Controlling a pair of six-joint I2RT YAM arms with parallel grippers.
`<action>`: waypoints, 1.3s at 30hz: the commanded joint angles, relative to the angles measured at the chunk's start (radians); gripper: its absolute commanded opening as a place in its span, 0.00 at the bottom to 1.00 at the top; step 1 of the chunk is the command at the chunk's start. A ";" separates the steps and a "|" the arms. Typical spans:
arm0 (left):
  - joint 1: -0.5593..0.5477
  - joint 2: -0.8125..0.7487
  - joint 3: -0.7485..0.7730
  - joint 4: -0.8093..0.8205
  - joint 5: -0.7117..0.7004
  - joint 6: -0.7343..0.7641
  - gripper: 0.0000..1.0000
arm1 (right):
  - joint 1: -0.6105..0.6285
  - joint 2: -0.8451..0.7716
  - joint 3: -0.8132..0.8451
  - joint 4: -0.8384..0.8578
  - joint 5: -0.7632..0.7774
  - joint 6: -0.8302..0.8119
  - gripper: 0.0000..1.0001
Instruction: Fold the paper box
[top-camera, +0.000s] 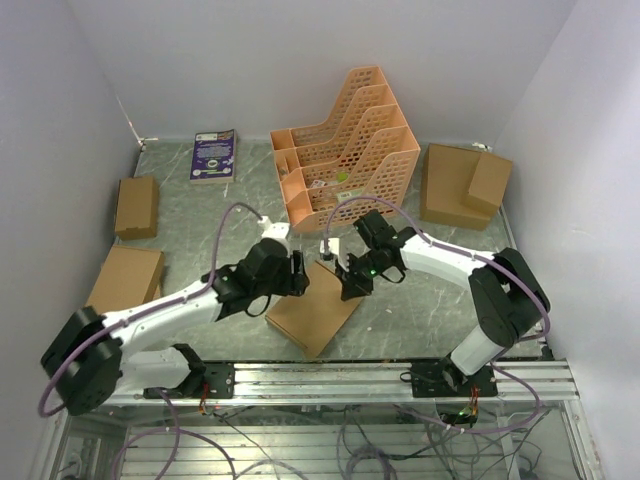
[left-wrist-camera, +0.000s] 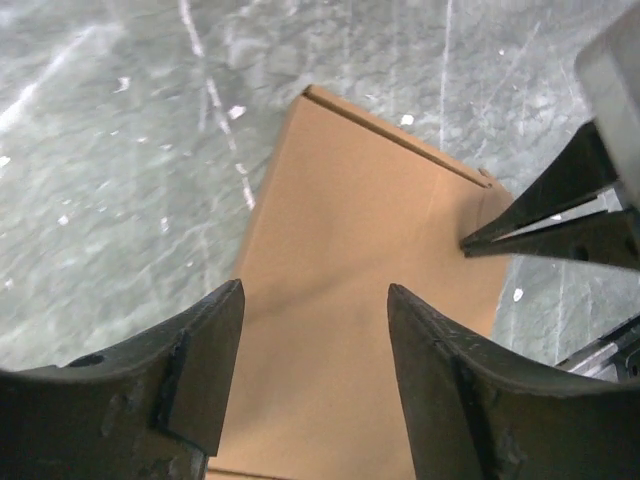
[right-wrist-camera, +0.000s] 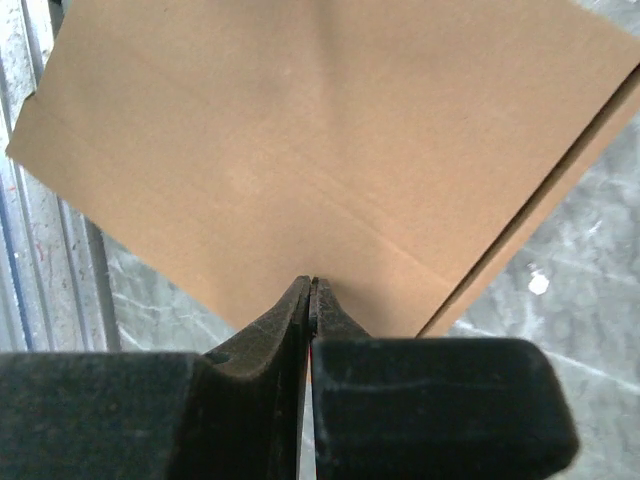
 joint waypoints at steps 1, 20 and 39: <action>0.009 -0.122 -0.114 0.021 -0.114 -0.042 0.71 | 0.000 0.049 0.061 -0.007 0.019 -0.044 0.03; -0.035 -0.118 -0.209 0.112 0.329 -0.247 0.07 | 0.001 0.079 0.048 0.004 0.009 -0.062 0.05; -0.076 -0.010 -0.179 0.074 0.258 -0.224 0.08 | -0.055 -0.059 0.064 -0.071 -0.189 -0.215 0.34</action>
